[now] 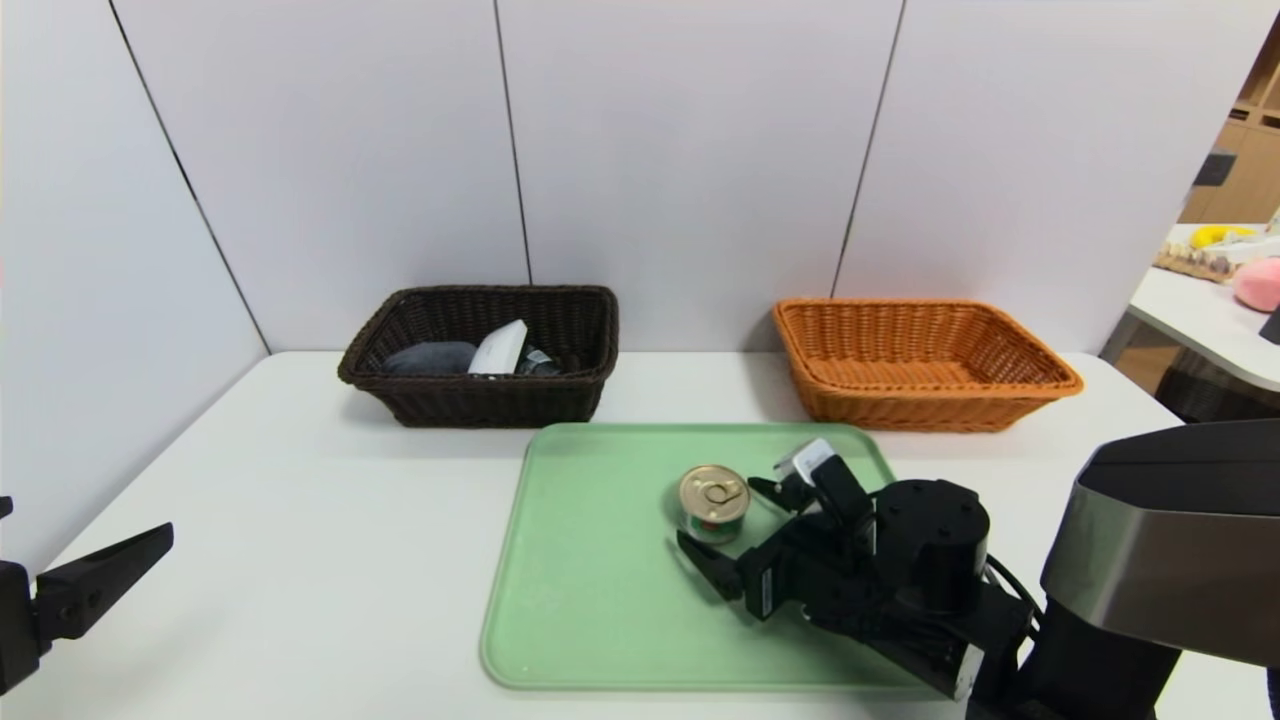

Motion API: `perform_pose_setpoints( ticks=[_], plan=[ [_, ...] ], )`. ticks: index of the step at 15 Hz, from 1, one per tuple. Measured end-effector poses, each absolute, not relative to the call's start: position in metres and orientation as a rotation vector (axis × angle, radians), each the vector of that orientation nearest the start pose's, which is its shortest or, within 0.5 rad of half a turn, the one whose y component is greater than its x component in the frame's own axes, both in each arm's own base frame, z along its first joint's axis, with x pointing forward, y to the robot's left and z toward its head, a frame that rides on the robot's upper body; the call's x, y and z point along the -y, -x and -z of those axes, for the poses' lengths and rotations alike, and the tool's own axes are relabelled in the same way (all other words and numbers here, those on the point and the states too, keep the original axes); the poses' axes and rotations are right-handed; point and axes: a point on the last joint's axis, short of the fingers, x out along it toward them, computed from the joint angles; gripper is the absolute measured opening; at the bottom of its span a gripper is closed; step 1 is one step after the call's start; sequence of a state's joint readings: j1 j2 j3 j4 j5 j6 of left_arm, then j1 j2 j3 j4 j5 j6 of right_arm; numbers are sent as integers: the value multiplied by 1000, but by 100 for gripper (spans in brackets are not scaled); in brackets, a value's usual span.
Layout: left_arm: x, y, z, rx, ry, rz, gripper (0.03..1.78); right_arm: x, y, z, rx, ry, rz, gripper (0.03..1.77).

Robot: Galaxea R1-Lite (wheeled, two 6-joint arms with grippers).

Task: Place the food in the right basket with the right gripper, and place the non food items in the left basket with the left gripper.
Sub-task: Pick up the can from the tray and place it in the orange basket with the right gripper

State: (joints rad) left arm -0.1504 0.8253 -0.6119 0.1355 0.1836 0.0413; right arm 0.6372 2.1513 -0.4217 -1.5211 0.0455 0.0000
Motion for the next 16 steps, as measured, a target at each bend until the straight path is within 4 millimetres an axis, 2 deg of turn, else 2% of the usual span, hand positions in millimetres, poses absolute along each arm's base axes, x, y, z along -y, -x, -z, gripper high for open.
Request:
perform_pose_setpoints(
  ticks=[9,16],
  plan=[
    [8,-82,-220,-362,-103,-26,169,-195,-264,-36,-198,58,-674,170],
    [9,-85,-218,-379,-118,-23,169,-196,-274,-36,-177,50,-650,170]
  ],
)
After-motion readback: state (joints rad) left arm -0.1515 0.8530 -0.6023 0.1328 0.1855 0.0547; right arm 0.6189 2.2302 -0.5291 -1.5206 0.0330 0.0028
